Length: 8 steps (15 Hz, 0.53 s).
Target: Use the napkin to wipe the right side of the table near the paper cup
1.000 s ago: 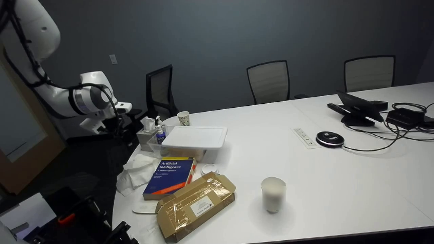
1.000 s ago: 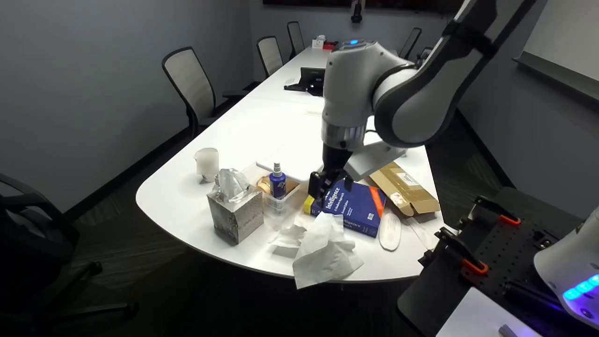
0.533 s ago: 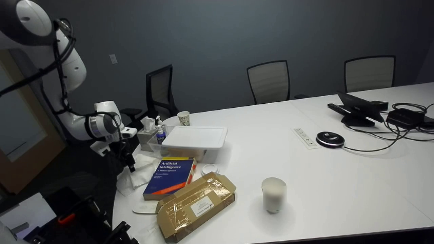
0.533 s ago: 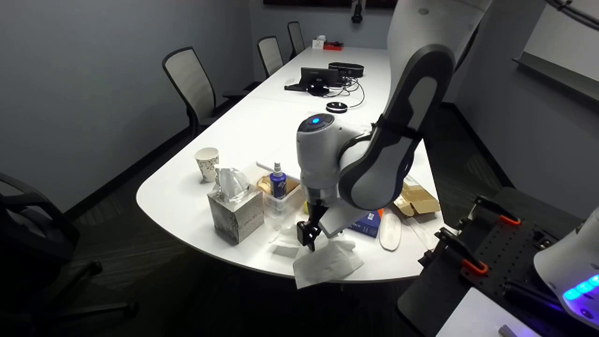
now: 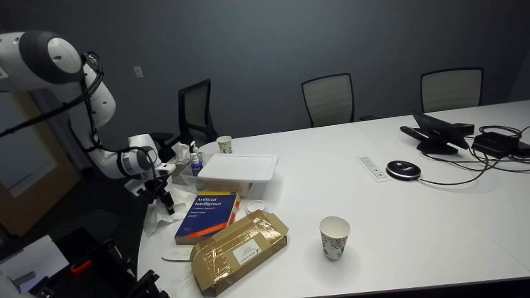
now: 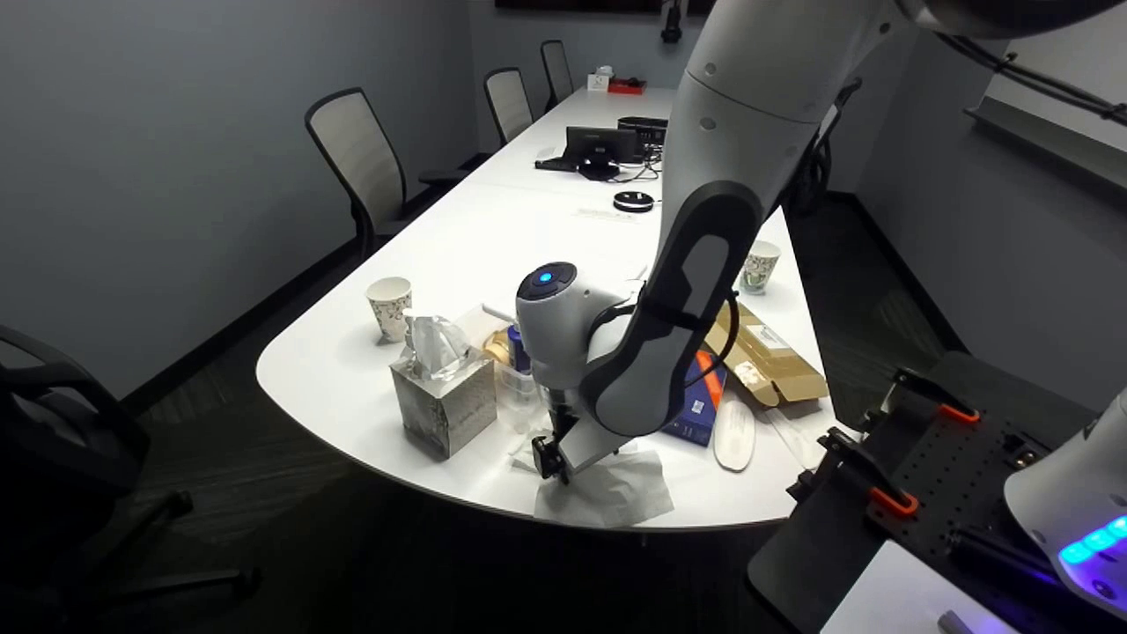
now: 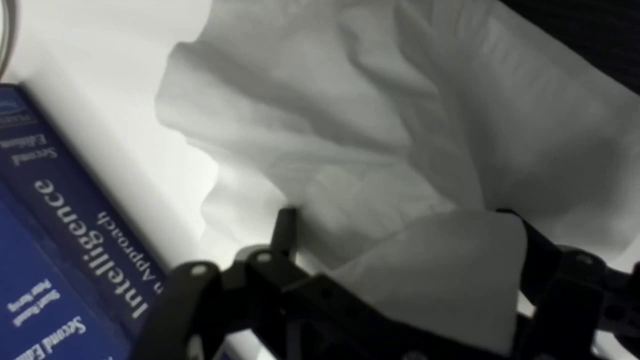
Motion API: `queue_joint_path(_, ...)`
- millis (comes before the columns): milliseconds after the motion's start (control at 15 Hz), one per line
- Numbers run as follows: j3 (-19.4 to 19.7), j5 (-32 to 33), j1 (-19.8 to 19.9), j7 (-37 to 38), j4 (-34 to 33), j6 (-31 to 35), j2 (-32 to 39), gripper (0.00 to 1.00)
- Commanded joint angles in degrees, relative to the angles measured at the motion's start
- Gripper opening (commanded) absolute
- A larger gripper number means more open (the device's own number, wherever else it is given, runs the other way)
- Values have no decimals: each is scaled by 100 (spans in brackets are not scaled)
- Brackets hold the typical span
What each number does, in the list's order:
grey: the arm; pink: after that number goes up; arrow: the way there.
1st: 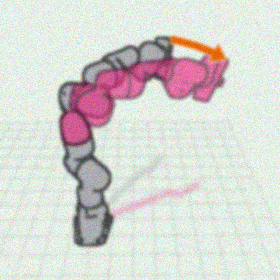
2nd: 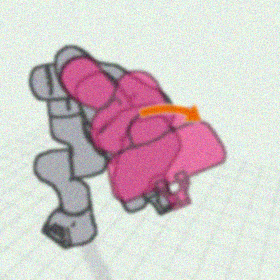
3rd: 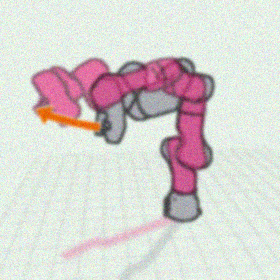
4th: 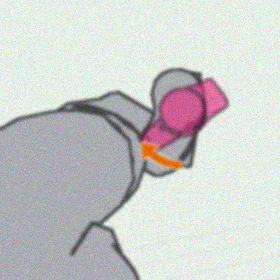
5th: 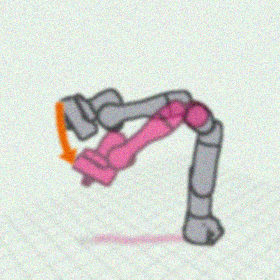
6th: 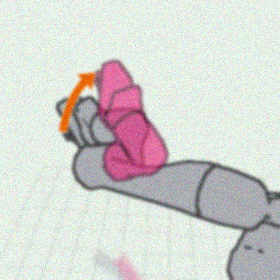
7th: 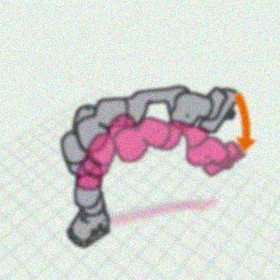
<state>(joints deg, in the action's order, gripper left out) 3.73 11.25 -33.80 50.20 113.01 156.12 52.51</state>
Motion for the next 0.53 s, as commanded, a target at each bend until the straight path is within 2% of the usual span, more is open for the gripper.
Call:
queue_joint_path(0,82,-187,-151,-60,-399,-406,233,65)
queue_joint_path(467,90,-109,-159,-20,-563,-822,201,12)
